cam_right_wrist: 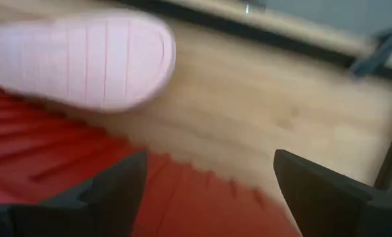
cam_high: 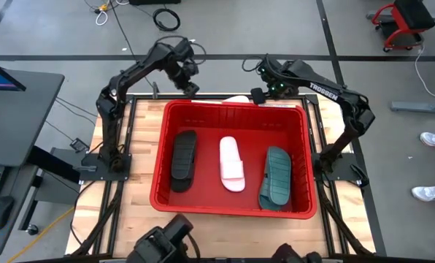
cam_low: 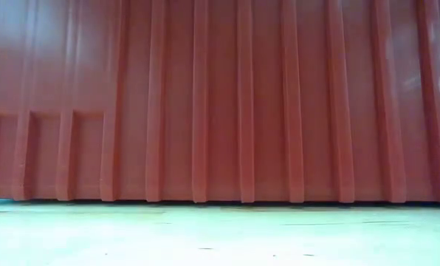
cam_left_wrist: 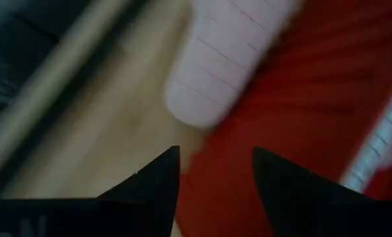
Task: Pick and place slides into bin
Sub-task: Put the pink slide on top of the other pink slide in the container
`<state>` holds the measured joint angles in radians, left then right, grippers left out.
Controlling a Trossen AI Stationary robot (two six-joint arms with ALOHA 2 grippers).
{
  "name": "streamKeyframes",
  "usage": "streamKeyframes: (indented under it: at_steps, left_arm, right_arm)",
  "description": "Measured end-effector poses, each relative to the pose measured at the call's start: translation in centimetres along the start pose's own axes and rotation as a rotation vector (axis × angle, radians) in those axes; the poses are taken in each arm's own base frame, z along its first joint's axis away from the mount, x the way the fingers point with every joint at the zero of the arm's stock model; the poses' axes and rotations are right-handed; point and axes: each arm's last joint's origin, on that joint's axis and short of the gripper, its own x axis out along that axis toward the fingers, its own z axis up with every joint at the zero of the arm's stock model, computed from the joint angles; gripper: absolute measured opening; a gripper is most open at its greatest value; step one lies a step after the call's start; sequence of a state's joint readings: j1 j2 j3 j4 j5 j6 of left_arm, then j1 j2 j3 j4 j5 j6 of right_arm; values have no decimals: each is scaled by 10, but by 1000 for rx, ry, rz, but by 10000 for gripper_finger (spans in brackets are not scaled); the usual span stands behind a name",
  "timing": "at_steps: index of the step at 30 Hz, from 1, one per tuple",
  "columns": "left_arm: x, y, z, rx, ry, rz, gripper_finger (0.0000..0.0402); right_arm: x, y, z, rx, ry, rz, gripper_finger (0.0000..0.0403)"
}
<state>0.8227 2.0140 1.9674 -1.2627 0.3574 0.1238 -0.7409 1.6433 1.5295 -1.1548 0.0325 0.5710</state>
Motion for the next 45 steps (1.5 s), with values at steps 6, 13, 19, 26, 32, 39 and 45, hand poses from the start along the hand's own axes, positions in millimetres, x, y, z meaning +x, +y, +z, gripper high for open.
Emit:
streamKeyframes:
  at_steps: [6, 13, 19, 26, 32, 39, 45]
  left_arm:
    - [7, -14, -19, -19, 175, -183, 198]
    - [7, -16, -17, 15, 157, -205, 191]
    - [0, -11, -16, -5, 127, -262, 197]
    - [-11, -16, -20, 48, 114, -267, 190]
    - [-28, -24, -25, 80, 77, -255, 181]
    - [-32, -29, -28, 88, 83, -250, 184]
    - [-32, -30, -28, 96, 89, -252, 177]
  right_arm:
    - [-3, 9, -15, 28, 142, 86, 336]
    - [-2, 12, -11, 36, 180, 223, 336]
    - [6, 17, 4, 24, 43, 226, 336]
    - [21, 22, 4, -10, 30, 224, 336]
    - [50, 12, -16, 111, -51, 336, 336]
    - [92, -6, -29, 274, -200, 477, 336]
    - [115, -23, -31, 328, -201, 430, 336]
